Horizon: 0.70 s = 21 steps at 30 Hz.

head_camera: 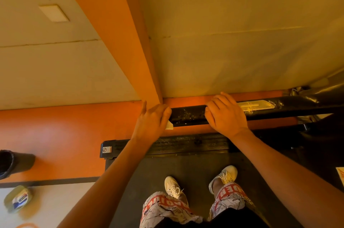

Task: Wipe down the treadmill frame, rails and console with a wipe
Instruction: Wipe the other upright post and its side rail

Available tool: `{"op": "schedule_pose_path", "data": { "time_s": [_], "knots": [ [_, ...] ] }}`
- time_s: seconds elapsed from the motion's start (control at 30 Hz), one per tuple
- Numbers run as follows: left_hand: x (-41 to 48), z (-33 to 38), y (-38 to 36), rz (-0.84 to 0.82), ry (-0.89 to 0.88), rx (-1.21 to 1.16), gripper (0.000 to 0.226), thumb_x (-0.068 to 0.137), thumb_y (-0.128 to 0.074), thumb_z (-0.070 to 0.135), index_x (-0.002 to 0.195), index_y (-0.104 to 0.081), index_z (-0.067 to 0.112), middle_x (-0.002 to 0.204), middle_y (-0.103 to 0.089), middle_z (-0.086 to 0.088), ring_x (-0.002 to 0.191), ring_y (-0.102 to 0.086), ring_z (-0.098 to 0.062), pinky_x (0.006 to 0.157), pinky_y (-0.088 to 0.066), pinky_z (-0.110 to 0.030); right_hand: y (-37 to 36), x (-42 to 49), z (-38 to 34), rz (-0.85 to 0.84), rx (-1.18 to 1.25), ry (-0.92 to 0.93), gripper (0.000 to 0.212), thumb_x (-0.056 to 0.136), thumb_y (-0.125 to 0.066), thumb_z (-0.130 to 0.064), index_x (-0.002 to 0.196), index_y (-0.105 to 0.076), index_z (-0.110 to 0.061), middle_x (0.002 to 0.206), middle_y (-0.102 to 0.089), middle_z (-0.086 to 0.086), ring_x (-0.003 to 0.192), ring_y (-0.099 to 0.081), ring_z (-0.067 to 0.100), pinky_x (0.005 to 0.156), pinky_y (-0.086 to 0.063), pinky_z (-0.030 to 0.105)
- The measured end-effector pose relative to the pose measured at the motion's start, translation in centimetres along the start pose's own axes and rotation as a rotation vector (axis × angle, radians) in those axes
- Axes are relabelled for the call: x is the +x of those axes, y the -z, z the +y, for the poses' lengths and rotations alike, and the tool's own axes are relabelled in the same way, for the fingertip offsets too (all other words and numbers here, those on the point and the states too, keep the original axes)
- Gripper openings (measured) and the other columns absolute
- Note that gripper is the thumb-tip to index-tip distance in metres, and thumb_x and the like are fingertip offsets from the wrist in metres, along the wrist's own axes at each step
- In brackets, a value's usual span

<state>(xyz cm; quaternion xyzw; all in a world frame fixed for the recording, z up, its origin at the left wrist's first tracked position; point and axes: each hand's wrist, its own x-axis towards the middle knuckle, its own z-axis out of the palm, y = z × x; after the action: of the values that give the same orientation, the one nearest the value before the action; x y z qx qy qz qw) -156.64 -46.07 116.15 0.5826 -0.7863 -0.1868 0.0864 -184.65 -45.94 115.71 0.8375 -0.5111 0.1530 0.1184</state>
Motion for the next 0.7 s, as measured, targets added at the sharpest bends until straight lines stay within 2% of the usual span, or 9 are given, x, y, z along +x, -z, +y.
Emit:
{"op": "schedule_pose_path", "data": {
  "time_s": [0.03,0.1,0.23,0.33,0.4,0.47,0.57,0.63,0.7],
  "knots": [
    [-0.2,0.4,-0.2,-0.005,0.030,0.014,0.053,0.105,-0.023,0.049,0.124,-0.062,0.019,0.123,-0.069,-0.004,0.117,-0.064,-0.022,0.123,-0.010,-0.052,0.0,0.0,0.0,-0.004,-0.003,0.002,0.036,0.103,-0.040,-0.025,0.095,-0.071,-0.007,0.096,-0.071,0.014,0.096,-0.066,0.030,0.103,-0.049,0.047],
    [-0.5,0.6,-0.8,-0.008,0.026,0.067,0.062,0.103,-0.018,0.054,0.133,-0.058,0.019,0.134,-0.064,-0.005,0.130,-0.056,-0.022,0.122,-0.010,-0.056,0.1,0.0,0.0,-0.010,-0.007,0.004,0.038,0.104,-0.039,-0.027,0.096,-0.071,-0.007,0.097,-0.072,0.014,0.097,-0.066,0.029,0.103,-0.049,0.047],
    [0.2,0.0,-0.8,0.043,0.005,0.088,0.054,0.106,-0.016,0.040,0.120,-0.064,0.020,0.115,-0.070,-0.001,0.113,-0.067,-0.020,0.122,-0.010,-0.060,0.0,0.1,0.1,-0.002,-0.011,0.013,0.039,0.104,-0.038,-0.027,0.097,-0.071,-0.007,0.097,-0.072,0.014,0.097,-0.067,0.030,0.103,-0.049,0.047],
    [0.3,-0.4,-0.7,0.064,-0.005,0.097,0.066,0.108,-0.008,0.046,0.125,-0.066,0.021,0.121,-0.071,-0.002,0.118,-0.066,-0.020,0.124,-0.006,-0.060,0.0,0.0,0.1,0.005,-0.014,0.018,0.039,0.104,-0.039,-0.027,0.096,-0.071,-0.007,0.098,-0.072,0.014,0.098,-0.067,0.030,0.103,-0.049,0.047],
    [0.3,-0.4,-0.7,0.083,0.014,0.079,0.064,0.108,-0.010,0.044,0.125,-0.068,0.020,0.123,-0.071,-0.004,0.123,-0.063,-0.021,0.124,-0.003,-0.059,-0.1,0.0,0.1,0.006,-0.020,0.018,0.039,0.104,-0.039,-0.027,0.097,-0.071,-0.007,0.098,-0.072,0.014,0.098,-0.066,0.030,0.104,-0.048,0.047],
    [0.4,0.1,-0.9,0.104,0.045,0.084,0.058,0.109,-0.016,0.038,0.116,-0.070,0.022,0.119,-0.072,-0.005,0.125,-0.062,-0.021,0.123,0.001,-0.058,-0.1,0.0,0.1,0.014,-0.019,0.018,0.038,0.104,-0.039,-0.027,0.096,-0.071,-0.008,0.097,-0.072,0.013,0.097,-0.066,0.030,0.103,-0.048,0.047],
    [0.5,1.3,-1.3,0.155,0.060,0.143,0.054,0.110,-0.019,0.034,0.102,-0.071,0.024,0.107,-0.074,0.000,0.118,-0.065,-0.018,0.123,0.001,-0.059,-0.1,0.0,0.1,0.014,-0.022,0.016,0.039,0.104,-0.038,-0.027,0.096,-0.071,-0.007,0.096,-0.072,0.013,0.096,-0.066,0.029,0.103,-0.049,0.047],
    [0.4,1.5,-1.6,0.198,0.022,0.185,0.050,0.109,-0.024,0.033,0.104,-0.073,0.023,0.108,-0.075,-0.002,0.120,-0.065,-0.019,0.122,-0.001,-0.061,0.0,0.1,0.1,0.006,-0.023,0.012,0.040,0.104,-0.038,-0.027,0.097,-0.071,-0.007,0.097,-0.072,0.013,0.096,-0.066,0.029,0.104,-0.048,0.047],
    [-0.1,0.9,-1.8,0.205,-0.019,0.227,0.050,0.108,-0.025,0.036,0.115,-0.072,0.020,0.116,-0.074,-0.005,0.126,-0.062,-0.021,0.122,-0.005,-0.063,0.1,0.0,0.0,-0.004,-0.022,0.005,0.042,0.105,-0.036,-0.028,0.097,-0.071,-0.008,0.097,-0.072,0.013,0.097,-0.066,0.029,0.105,-0.047,0.047]
  ]
}}
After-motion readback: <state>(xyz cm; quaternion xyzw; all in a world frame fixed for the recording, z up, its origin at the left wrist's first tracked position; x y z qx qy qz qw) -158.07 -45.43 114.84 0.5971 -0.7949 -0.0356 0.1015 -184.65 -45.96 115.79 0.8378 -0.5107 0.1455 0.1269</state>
